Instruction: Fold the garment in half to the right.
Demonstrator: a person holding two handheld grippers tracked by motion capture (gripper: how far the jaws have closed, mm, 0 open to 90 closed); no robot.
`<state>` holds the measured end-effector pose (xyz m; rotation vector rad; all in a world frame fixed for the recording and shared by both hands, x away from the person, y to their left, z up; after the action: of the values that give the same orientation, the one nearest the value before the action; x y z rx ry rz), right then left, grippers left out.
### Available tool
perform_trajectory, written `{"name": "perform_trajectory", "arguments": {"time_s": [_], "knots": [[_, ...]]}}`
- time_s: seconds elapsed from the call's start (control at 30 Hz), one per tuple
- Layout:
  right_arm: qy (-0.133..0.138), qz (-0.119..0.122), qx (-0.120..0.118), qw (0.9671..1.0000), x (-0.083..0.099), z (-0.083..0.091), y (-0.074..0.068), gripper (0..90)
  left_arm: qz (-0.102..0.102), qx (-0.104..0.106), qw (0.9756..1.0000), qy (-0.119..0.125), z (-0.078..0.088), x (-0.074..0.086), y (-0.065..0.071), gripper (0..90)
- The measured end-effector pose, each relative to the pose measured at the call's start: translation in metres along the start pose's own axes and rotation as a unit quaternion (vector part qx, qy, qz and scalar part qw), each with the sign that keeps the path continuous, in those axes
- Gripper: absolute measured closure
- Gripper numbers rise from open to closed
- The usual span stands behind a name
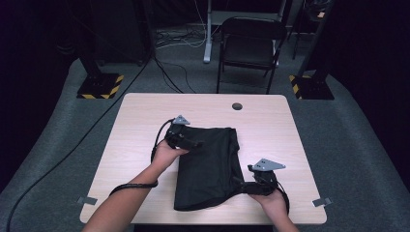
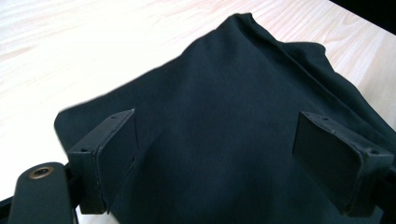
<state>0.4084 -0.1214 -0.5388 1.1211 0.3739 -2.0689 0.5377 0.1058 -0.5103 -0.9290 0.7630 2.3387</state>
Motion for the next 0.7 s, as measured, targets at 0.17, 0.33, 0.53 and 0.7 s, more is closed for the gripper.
{"name": "perform_trajectory", "arguments": {"time_s": [0.17, 0.33, 0.53, 0.7], "knots": [[0.000, -0.011, 0.007, 0.9999, 0.003, 0.002, 0.007, 20.0, 0.001, 0.000, 1.0000, 0.002, 0.010, 0.012, -0.006, 13.4], [-0.001, -0.018, 0.015, 0.9997, 0.004, 0.004, 0.013, 18.3, 0.010, -0.003, 0.9999, 0.003, 0.017, 0.024, -0.013, 13.2], [-0.018, -0.006, 0.034, 0.9992, 0.010, 0.006, 0.020, 17.6, 0.023, -0.008, 0.9997, 0.000, 0.026, 0.040, -0.025, 12.9], [-0.024, -0.015, 0.035, 0.9990, 0.014, 0.005, 0.024, 17.3, 0.033, -0.013, 0.9994, -0.004, 0.035, 0.050, -0.033, 12.6]]}}
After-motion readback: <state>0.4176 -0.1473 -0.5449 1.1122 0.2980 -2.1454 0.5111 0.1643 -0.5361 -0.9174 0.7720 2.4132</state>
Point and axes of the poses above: each handheld gripper's, and its own axes: z roughly backward along the jaws, x roughly out of its underside, y roughly to its right, the point moved 8 cm from there along -z, roughly forward along the jaws, and after that the axes turned 12 degrees about z, right-handed, at the moved point
